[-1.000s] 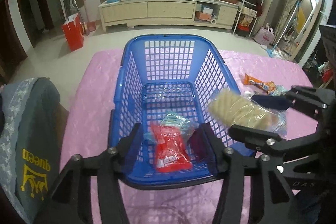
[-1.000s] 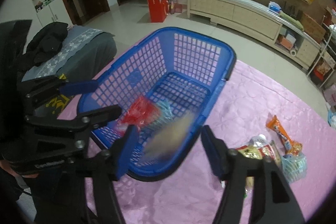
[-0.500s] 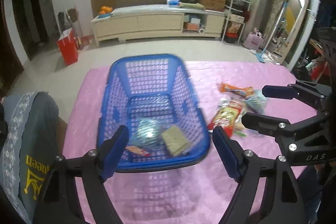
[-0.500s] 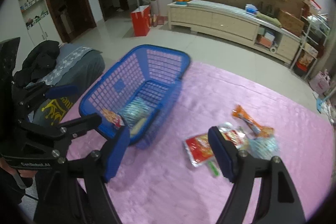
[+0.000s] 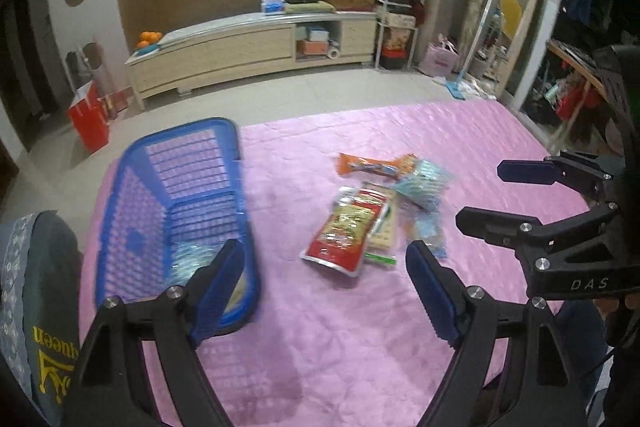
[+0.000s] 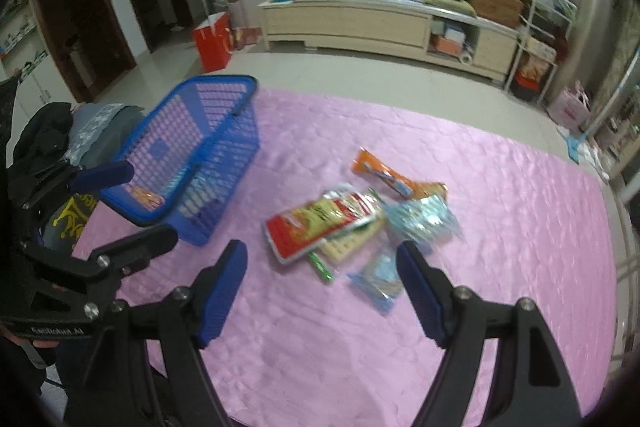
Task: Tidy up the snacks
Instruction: 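Move left tool to the red-yellow pouch while right tool reaches a blue striped bag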
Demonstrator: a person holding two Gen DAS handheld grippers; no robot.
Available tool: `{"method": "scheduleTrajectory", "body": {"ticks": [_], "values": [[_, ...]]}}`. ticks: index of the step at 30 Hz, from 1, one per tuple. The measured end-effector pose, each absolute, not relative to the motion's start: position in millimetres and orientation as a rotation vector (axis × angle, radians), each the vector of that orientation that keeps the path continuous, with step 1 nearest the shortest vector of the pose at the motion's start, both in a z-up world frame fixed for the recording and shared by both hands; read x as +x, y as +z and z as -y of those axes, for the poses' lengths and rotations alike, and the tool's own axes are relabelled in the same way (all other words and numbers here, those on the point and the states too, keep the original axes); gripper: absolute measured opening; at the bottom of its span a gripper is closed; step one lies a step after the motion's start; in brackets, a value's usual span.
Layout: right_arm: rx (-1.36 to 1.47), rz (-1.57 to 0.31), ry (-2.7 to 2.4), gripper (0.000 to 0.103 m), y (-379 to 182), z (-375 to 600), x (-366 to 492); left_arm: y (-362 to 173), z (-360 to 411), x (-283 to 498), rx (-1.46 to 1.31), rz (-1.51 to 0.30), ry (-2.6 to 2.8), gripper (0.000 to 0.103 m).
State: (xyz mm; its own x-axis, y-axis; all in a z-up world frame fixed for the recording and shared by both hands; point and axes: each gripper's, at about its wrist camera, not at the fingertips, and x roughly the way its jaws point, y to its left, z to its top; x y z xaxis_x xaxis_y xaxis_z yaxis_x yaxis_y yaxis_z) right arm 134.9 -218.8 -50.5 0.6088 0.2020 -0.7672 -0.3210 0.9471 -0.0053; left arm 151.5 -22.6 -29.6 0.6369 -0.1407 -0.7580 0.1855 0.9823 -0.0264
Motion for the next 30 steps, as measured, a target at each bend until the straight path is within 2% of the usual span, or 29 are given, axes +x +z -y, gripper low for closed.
{"method": "scheduleTrajectory", "body": {"ticks": [9, 19, 30], "values": [[-0.100, -0.919, 0.225, 0.080, -90, 255, 149, -77, 60, 178, 0.085, -0.947, -0.240, 0.081], [-0.075, -0.993, 0.136, 0.080, -148, 274, 182, -147, 67, 229, 0.071, -1.064, -0.239, 0.081], [-0.014, -0.976, 0.107, 0.080, -172, 287, 206, -187, 66, 277, 0.080, -1.109, -0.246, 0.081]]}}
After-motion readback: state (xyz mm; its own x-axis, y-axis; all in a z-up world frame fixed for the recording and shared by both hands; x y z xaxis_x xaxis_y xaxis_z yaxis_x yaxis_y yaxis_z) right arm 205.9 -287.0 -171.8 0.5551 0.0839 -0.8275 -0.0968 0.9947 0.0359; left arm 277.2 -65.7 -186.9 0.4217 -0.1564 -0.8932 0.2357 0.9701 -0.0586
